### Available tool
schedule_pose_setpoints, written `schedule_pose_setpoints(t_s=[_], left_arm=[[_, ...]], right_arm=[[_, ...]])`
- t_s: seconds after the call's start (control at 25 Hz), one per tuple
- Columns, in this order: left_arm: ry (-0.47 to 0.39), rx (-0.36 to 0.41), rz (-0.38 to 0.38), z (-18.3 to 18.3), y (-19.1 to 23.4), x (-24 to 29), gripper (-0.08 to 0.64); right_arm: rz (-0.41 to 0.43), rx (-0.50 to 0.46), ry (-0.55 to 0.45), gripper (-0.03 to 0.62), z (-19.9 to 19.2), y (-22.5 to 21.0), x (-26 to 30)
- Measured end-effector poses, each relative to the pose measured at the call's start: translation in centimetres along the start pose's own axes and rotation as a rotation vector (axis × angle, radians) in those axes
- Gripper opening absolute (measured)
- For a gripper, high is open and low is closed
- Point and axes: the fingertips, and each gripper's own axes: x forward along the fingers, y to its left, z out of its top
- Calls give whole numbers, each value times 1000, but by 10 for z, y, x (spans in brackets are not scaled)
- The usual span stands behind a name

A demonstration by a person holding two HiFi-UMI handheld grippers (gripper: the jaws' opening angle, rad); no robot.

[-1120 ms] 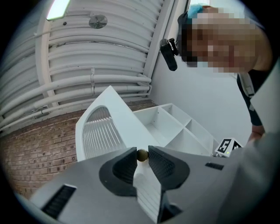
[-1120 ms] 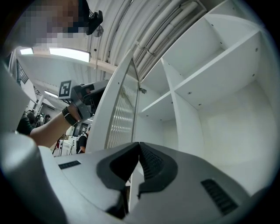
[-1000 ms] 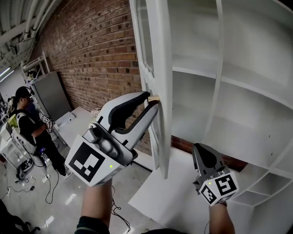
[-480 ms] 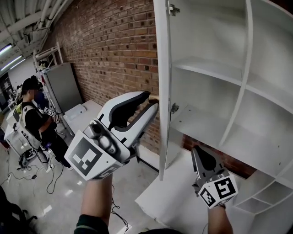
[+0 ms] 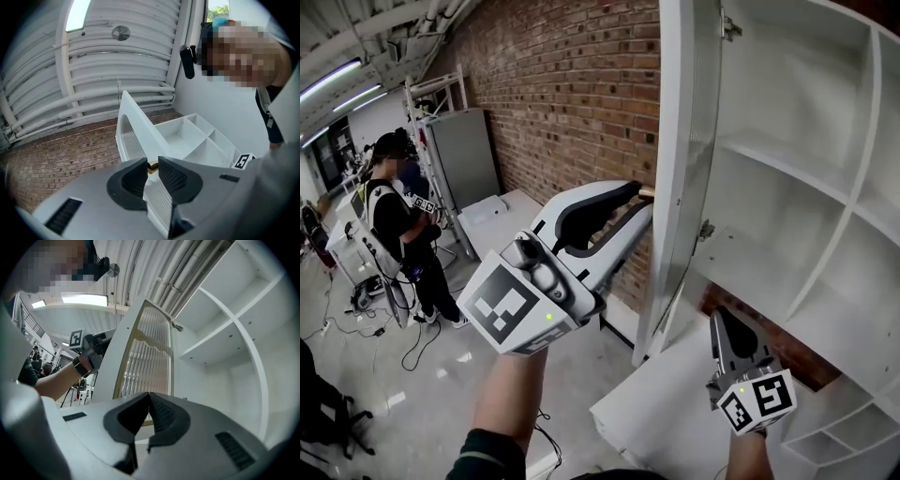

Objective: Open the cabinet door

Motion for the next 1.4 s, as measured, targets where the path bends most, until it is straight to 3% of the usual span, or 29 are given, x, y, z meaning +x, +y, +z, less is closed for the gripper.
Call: schedule_pose_setpoints(t_s=[0.48, 0.88, 1.12, 1.4], left_arm=[[11, -24, 81, -13, 37, -23, 49], [25, -39, 260, -24, 86, -45, 6], [45, -27, 289, -28, 88, -48, 6], [92, -37, 384, -43, 90, -64, 6]], right_arm=[[45, 14, 15, 5, -12, 13, 23], [57, 21, 28, 5, -18, 16, 29], [73, 28, 25, 5, -19, 23, 28], [107, 33, 30, 5, -27, 32, 31]])
